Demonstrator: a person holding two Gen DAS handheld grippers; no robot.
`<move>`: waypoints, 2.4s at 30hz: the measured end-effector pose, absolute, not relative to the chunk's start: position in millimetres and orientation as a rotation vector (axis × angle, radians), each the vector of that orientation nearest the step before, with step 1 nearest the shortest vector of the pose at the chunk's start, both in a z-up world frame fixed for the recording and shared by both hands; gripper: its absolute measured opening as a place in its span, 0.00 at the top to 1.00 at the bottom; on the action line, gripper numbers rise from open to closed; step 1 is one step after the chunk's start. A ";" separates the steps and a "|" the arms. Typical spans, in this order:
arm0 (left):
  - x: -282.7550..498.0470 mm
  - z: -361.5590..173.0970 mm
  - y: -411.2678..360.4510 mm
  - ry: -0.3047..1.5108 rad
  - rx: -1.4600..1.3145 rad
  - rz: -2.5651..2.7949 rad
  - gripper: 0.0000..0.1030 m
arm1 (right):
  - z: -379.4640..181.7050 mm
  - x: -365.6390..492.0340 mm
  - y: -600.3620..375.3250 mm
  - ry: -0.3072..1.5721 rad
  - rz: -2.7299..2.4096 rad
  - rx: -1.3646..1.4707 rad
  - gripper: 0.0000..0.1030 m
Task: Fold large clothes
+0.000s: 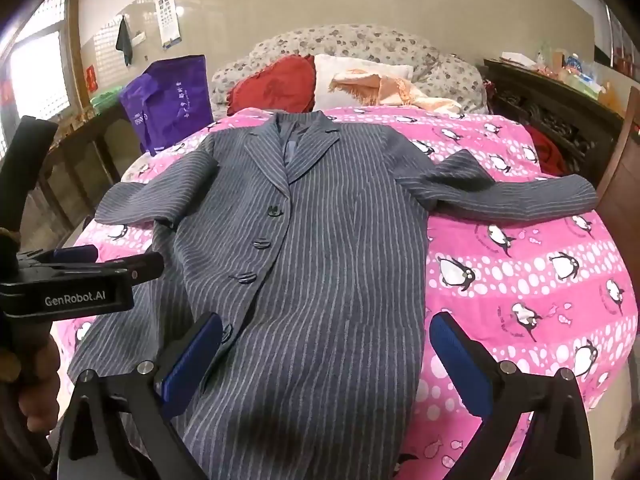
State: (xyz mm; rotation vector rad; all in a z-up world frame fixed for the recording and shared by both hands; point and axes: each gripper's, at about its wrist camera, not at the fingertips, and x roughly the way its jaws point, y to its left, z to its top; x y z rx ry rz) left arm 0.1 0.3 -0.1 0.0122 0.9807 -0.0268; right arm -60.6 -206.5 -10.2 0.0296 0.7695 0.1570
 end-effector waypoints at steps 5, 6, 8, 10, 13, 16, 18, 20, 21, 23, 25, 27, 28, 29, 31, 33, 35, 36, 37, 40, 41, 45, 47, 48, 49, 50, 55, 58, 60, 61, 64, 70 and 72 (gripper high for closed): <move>-1.8 2.2 0.8 0.970 -0.004 -0.032 0.00 | -5.0 -65.4 -199.6 0.750 0.131 0.002 0.00; -9.9 -1.0 -3.1 0.964 -0.004 -0.032 0.00 | -3.2 -66.9 -196.5 0.747 0.128 -0.005 0.00; -15.2 -2.7 0.0 0.956 -0.011 -0.034 0.00 | -0.4 -67.3 -194.8 0.750 0.122 -0.008 0.00; -16.7 -2.5 4.0 0.957 -0.024 -0.037 0.00 | 0.5 -71.3 -189.7 0.756 0.116 -0.012 0.00; -13.5 -2.3 15.4 0.973 -0.058 -0.043 0.00 | 2.3 -74.3 -186.4 0.760 0.107 -0.026 0.00; -15.1 -3.9 18.4 0.980 -0.070 -0.043 0.00 | 3.2 -73.8 -185.6 0.767 0.088 -0.037 0.00; -16.2 -6.4 18.4 0.986 -0.071 -0.045 0.00 | 3.5 -74.0 -185.0 0.770 0.074 -0.044 0.00; -17.4 -8.2 18.3 0.991 -0.072 -0.048 0.00 | 3.6 -73.2 -185.4 0.776 0.064 -0.045 0.00; -17.7 -9.0 18.0 0.994 -0.072 -0.049 0.00 | 3.2 -73.0 -185.8 0.779 0.059 -0.046 0.00; -17.6 -10.7 17.9 1.000 -0.082 -0.060 0.00 | 2.2 -72.5 -187.1 0.786 0.054 -0.043 0.00; -16.6 -12.6 17.2 1.006 -0.093 -0.075 0.00 | 1.0 -72.3 -187.7 0.792 0.052 -0.041 0.00; -16.2 -14.4 14.4 1.010 -0.076 -0.072 0.00 | 0.0 -71.8 -188.2 0.796 0.056 -0.037 0.00; -16.5 -15.0 11.8 1.006 -0.055 -0.071 0.00 | -1.1 -71.5 -188.6 0.800 0.058 -0.037 0.00; -17.1 -15.7 9.7 1.003 -0.038 -0.076 0.00 | -2.3 -71.0 -189.0 0.804 0.058 -0.035 0.00; -18.0 -16.5 7.2 0.998 -0.027 -0.096 0.00 | -5.3 -70.2 -189.6 0.813 0.060 -0.030 0.00; -17.4 -18.6 6.6 0.998 -0.034 -0.109 0.00 | -9.1 -68.6 -190.8 0.824 0.063 -0.022 0.00; -14.2 -22.3 6.3 0.999 -0.022 -0.107 0.00 | -12.2 -66.1 -191.7 0.834 0.065 -0.014 0.00; -12.5 -24.4 6.5 1.001 -0.019 -0.106 0.00 | -14.2 -64.5 -192.4 0.839 0.066 -0.012 0.00; -10.9 -26.7 7.4 1.000 -0.022 -0.110 0.00 | -15.9 -62.8 -193.2 0.843 0.067 -0.009 0.00; -1.2 -38.7 11.6 1.000 -0.066 -0.162 0.00 | -24.4 -55.2 -196.5 0.866 0.067 0.000 0.00; 3.1 -44.7 11.5 1.012 -0.062 -0.177 0.00 | -26.5 -53.5 -197.3 0.871 0.068 0.002 0.00; 20.4 -57.8 6.3 1.053 0.013 -0.161 0.00 | -40.5 -37.6 -199.8 0.907 0.073 -0.002 0.00; 38.9 -61.3 9.4 1.045 0.045 -0.131 0.00 | -47.1 -23.3 -200.2 0.911 0.069 -0.025 0.00; 48.0 -62.6 11.0 1.042 0.057 -0.114 0.00 | -49.9 -16.7 -200.4 0.906 0.062 -0.035 0.00; 56.7 -64.4 12.3 1.032 0.069 -0.094 0.00 | -52.8 -7.6 -200.5 0.904 0.057 -0.044 0.00; 70.0 -67.6 14.4 1.016 0.085 -0.079 0.00 | -56.8 5.0 -199.6 0.896 0.058 -0.051 0.00; 105.4 -101.2 21.6 1.045 0.073 -0.098 0.00 | -70.2 44.5 -186.7 0.831 0.121 -0.075 0.00; 99.4 -113.2 25.3 0.994 0.045 -0.111 0.00 | -93.4 59.1 -183.0 0.859 0.143 -0.093 0.00; 92.9 -115.8 27.2 0.964 0.035 -0.105 0.00 | -109.6 61.4 -188.1 0.885 0.150 -0.061 0.00; 91.0 -116.6 27.7 0.954 0.034 -0.104 0.00 | -110.9 61.1 -191.5 0.876 0.161 -0.032 0.00; 85.0 -118.2 26.3 0.935 0.042 -0.093 0.00 | -114.4 63.5 -196.9 0.883 0.182 0.012 0.00; 74.1 -118.1 24.8 0.926 0.043 -0.086 0.00 | -115.6 63.4 -193.8 0.865 0.171 0.006 0.00; 80.5 -116.4 24.1 0.927 0.041 -0.086 0.00 | -116.2 65.5 -194.2 0.867 0.172 0.008 0.00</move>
